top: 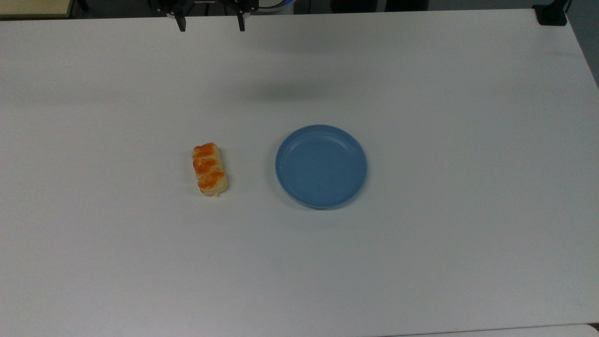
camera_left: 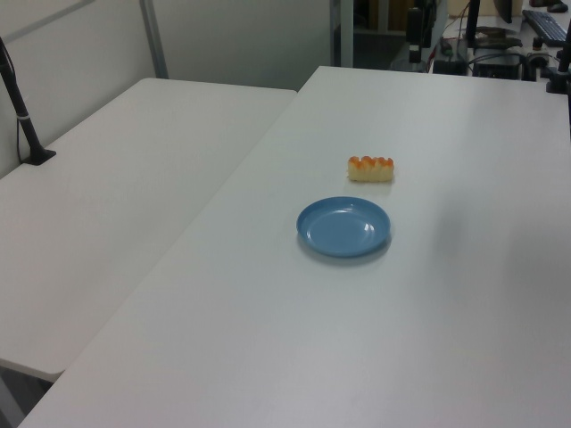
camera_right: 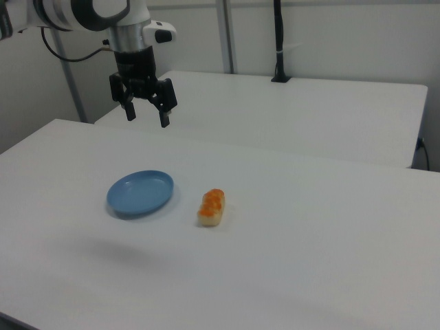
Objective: Put the bread onto the plate
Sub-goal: 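Move the open gripper over the glazed bread roll and descend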
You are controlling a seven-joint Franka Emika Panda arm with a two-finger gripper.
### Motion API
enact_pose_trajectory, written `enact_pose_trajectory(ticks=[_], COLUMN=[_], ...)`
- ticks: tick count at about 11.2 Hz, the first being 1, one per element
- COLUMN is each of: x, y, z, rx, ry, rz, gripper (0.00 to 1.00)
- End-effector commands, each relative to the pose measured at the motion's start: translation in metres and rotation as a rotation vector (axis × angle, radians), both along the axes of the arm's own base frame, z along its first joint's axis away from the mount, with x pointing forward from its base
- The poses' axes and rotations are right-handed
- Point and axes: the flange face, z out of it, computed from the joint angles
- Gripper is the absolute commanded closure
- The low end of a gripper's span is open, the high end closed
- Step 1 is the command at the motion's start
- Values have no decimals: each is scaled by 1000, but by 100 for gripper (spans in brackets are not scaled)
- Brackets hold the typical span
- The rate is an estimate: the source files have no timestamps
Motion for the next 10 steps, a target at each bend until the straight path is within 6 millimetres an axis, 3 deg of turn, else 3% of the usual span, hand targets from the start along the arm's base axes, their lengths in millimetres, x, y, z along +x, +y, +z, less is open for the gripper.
enact_pose_trajectory(ticks=[1, 10], x=[-6, -2], y=[6, 8], z=[0, -5], rx=[6, 0], ry=[10, 11], rz=[-10, 4], gripper=[0, 0])
